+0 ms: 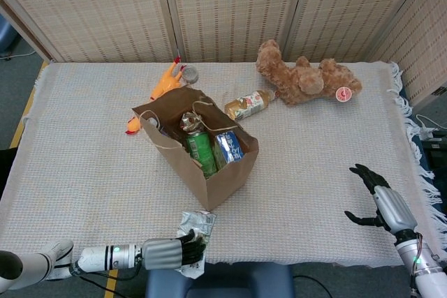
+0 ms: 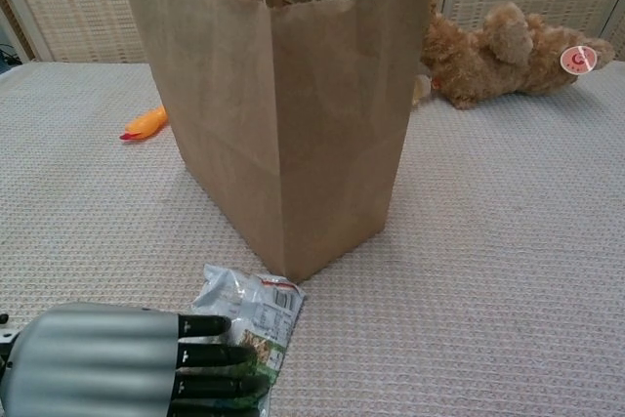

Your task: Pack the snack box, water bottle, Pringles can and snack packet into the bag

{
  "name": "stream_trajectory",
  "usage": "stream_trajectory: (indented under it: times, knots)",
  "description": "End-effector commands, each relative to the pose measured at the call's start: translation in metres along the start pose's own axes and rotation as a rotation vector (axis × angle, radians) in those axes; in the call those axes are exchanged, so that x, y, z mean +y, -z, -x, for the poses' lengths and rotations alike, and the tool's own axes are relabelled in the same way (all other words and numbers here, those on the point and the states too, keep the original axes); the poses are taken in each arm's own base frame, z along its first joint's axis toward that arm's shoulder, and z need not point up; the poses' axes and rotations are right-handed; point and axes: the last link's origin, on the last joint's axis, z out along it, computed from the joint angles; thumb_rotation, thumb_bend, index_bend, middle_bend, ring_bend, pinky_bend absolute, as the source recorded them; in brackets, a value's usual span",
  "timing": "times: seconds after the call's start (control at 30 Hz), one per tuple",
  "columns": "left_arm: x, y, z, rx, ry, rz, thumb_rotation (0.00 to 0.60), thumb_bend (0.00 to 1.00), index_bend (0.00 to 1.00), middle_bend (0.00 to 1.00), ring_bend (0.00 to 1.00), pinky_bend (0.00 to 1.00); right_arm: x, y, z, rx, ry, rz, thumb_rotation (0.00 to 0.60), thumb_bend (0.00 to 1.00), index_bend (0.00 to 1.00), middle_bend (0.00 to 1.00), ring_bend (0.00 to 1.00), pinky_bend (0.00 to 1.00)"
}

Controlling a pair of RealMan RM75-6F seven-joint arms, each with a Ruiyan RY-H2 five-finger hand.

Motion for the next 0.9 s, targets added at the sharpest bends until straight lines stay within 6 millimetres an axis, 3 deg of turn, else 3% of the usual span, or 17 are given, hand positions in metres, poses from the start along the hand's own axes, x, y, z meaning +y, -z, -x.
stream_trajectory:
  times: [0.03,0.3,0.57,0.67,0.9]
  knots:
    - [0.000,-0.001,0.000,0.000,0.004,0.013,0.600,0.61,0.53,0.52,0.44,0.57,0.000,0.000,0.000,0.000,-0.001,0.000,0.600,0.14,0.11,0.00,0.00,0.00]
    - [-0.010,0.006,-0.003,-0.019,-0.009,0.023,0.600,0.66,0.58,0.57,0.49,0.61,0.000,0.001,0.000,-0.003,-0.002,0.000,0.600,0.14,0.11,0.00,0.00,0.00]
    - [-0.041,0.018,-0.015,-0.031,-0.047,0.004,0.600,0.66,0.58,0.57,0.49,0.61,0.000,0.001,0.000,-0.006,-0.005,0.000,0.600,0.14,0.11,0.00,0.00,0.00]
    - [-0.043,0.020,-0.016,-0.032,-0.046,0.006,0.600,0.66,0.59,0.58,0.50,0.62,0.000,0.001,0.000,-0.006,-0.005,0.000,0.600,0.14,0.11,0.00,0.00,0.00]
    - [-0.057,0.032,-0.023,-0.052,-0.062,0.005,0.600,0.71,0.69,0.68,0.59,0.70,0.000,0.002,0.001,-0.008,-0.009,0.000,0.600,0.14,0.11,0.00,0.00,0.00]
